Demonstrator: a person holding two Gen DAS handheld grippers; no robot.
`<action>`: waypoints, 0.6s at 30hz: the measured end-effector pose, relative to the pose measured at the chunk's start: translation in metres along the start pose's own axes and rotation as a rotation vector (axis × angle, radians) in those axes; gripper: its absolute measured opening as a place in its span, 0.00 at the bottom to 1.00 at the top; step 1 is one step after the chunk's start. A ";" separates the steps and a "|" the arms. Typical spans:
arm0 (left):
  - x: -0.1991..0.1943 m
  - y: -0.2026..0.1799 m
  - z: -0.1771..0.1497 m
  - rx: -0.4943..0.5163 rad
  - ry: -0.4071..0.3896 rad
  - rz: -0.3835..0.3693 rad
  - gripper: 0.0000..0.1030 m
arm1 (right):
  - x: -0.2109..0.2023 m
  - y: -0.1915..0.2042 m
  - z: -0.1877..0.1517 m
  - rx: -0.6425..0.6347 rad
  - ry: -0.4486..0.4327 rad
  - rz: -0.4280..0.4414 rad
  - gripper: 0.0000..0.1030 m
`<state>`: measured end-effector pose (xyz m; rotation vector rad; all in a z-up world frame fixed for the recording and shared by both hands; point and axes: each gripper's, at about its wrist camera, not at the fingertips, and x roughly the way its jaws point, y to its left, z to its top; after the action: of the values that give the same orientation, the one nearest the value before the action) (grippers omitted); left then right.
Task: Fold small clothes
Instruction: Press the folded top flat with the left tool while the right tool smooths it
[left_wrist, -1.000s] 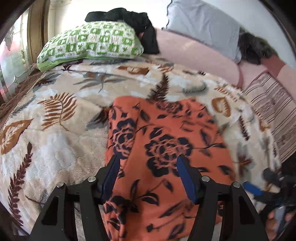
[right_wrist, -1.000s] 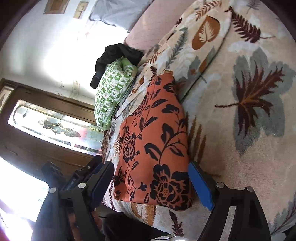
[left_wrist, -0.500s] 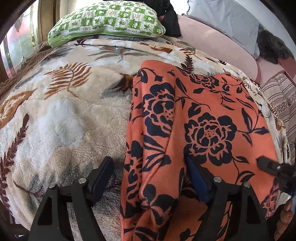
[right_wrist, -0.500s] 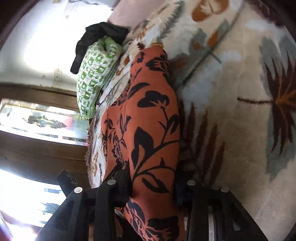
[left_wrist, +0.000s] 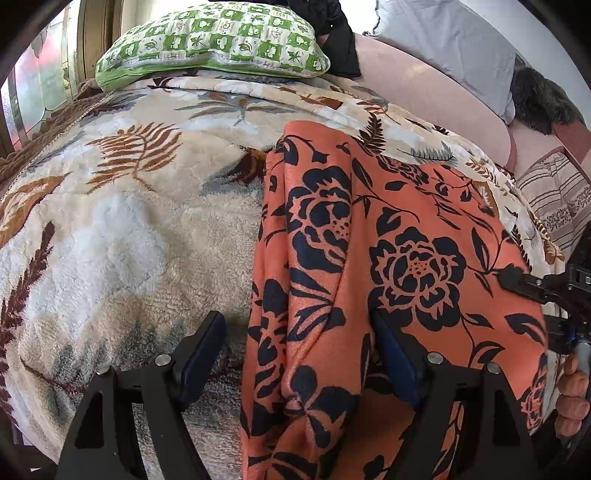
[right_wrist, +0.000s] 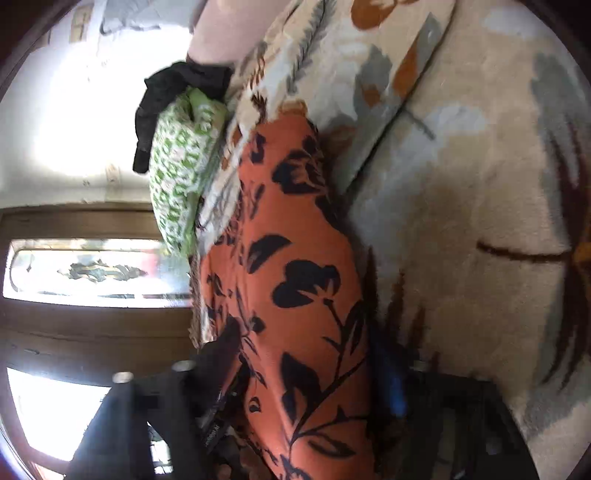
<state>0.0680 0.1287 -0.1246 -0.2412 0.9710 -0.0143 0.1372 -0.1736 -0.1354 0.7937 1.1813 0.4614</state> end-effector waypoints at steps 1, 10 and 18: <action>0.000 0.000 0.000 -0.003 -0.002 -0.003 0.80 | -0.007 0.019 -0.005 -0.088 -0.038 -0.038 0.34; 0.001 0.000 0.000 0.002 -0.005 0.005 0.82 | -0.018 0.006 -0.003 -0.076 -0.096 -0.019 0.73; 0.001 0.003 0.000 -0.006 -0.004 -0.007 0.82 | -0.001 0.022 0.016 -0.107 -0.093 -0.065 0.32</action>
<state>0.0681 0.1319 -0.1259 -0.2501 0.9663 -0.0169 0.1535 -0.1645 -0.1158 0.6760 1.0836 0.4257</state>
